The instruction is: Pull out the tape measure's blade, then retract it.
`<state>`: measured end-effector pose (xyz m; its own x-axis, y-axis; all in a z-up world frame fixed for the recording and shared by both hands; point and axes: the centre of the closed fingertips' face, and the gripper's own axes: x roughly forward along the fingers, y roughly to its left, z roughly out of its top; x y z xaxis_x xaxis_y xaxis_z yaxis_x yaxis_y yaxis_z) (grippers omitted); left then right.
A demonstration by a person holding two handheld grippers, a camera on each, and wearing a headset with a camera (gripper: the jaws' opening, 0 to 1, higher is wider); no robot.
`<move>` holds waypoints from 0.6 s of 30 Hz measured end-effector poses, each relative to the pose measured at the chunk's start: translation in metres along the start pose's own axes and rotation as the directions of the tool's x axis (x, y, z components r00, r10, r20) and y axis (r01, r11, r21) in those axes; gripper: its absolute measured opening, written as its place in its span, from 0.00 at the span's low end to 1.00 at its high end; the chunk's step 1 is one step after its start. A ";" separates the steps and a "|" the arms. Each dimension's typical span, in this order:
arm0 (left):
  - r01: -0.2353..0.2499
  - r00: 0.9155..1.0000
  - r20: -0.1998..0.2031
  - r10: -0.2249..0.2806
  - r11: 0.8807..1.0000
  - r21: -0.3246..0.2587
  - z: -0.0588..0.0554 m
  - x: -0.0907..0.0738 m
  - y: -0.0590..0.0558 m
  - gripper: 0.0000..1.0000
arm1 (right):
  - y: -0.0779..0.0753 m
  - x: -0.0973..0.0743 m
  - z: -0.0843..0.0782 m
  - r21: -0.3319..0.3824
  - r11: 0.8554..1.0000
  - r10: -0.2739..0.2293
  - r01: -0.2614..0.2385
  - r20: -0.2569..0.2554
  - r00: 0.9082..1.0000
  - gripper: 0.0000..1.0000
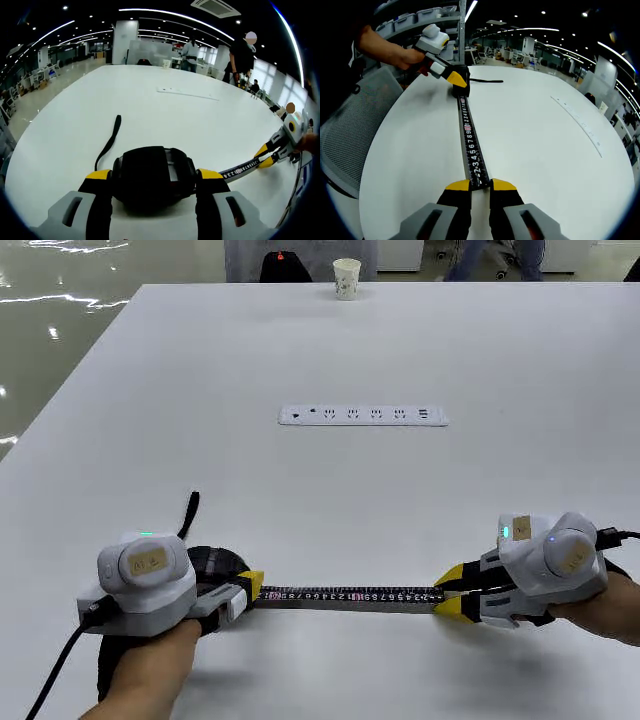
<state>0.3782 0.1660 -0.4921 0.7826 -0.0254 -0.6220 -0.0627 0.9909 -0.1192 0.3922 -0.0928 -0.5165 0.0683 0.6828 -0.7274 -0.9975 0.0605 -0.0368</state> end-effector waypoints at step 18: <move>-0.013 1.000 -0.028 0.013 1.000 0.004 -0.003 0.000 0.002 0.60 | 0.001 0.000 -0.002 0.004 1.000 -0.001 0.001 -0.007 1.000 0.08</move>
<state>0.3768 0.1674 -0.4946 0.7639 -0.0158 -0.6451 -0.0707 0.9916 -0.1080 0.3912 -0.0940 -0.5178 0.0686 0.6777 -0.7321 -0.9974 0.0639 -0.0344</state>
